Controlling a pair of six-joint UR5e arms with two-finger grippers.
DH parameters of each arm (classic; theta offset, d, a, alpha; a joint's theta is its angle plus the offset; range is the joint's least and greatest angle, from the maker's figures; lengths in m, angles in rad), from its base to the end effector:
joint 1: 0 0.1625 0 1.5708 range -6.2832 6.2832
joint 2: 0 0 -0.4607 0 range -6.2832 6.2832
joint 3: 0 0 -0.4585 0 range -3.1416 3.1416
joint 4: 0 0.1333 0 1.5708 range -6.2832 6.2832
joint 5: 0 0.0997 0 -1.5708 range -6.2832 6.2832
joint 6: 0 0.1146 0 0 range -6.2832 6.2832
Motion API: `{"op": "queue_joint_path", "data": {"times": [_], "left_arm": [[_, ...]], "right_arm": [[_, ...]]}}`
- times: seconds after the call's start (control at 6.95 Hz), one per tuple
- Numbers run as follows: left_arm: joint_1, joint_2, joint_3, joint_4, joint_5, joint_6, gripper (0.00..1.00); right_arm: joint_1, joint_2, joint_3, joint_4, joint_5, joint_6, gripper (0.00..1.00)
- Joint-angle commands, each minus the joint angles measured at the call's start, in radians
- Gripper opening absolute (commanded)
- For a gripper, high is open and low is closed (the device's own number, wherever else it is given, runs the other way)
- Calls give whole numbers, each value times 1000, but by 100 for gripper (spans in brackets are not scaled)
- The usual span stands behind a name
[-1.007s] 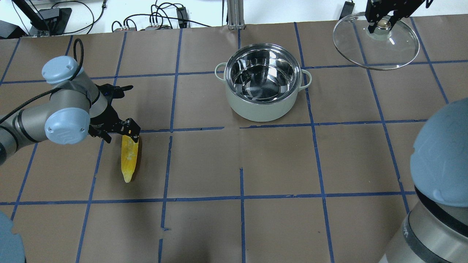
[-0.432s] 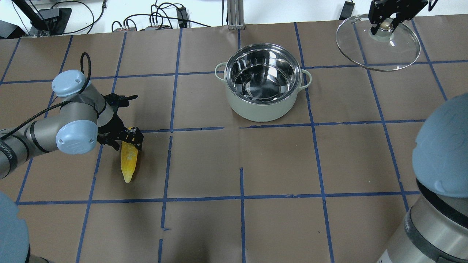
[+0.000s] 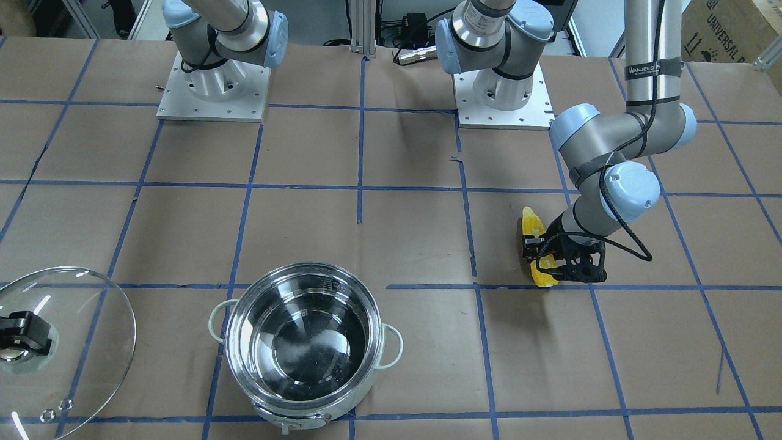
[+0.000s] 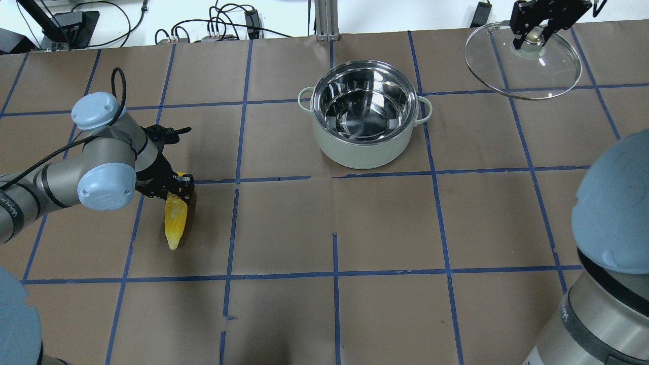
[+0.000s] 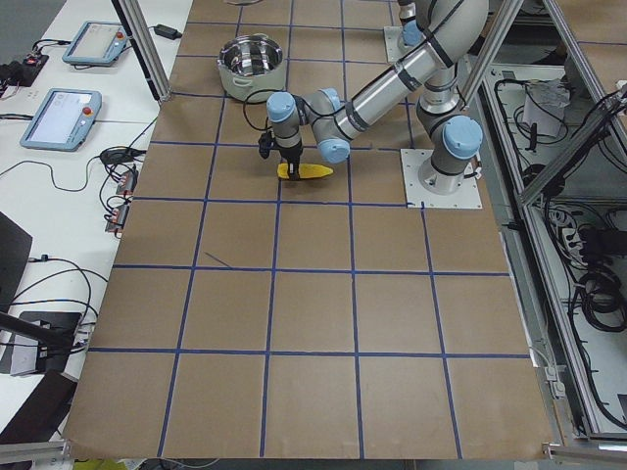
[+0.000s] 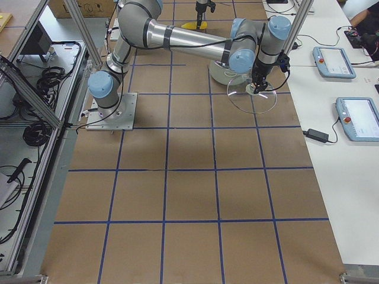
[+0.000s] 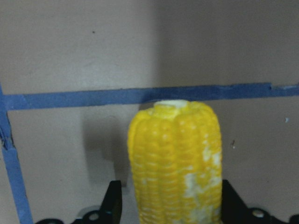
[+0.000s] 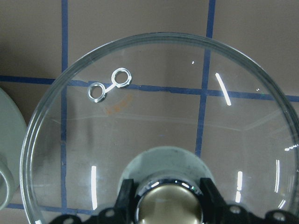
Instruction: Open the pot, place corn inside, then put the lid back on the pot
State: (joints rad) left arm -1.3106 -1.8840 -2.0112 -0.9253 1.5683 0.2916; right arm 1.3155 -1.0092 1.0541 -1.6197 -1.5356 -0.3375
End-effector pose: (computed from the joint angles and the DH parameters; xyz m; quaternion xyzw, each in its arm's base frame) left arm 0.0158 -0.5785 0.1624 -0.0156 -0.9984 -0.0516 0.0159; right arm -0.0700 -0.8122 0.4177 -0.0411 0.9990 -0.0071 0.0162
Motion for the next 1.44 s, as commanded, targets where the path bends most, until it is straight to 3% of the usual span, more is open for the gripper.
{"op": "queue_joint_path", "data": {"times": [0.0,0.58,0.72,1.01,1.29], "left_arm": [[-65,28,98,-91,2,-125,13],[-263,-39,538,-447,-36,-415,13],[-324,-90,639,-470,-86,-518,13],[-453,-193,814,-495,-99,-668,13],[-527,-289,897,-480,-125,-757,13]], "right_arm": [[1,1,0,0,0,0,17],[1,14,-5,-8,0,0,17],[2,14,-6,-9,0,0,16],[2,14,-8,-9,0,2,16],[4,14,-6,-9,0,2,16]]}}
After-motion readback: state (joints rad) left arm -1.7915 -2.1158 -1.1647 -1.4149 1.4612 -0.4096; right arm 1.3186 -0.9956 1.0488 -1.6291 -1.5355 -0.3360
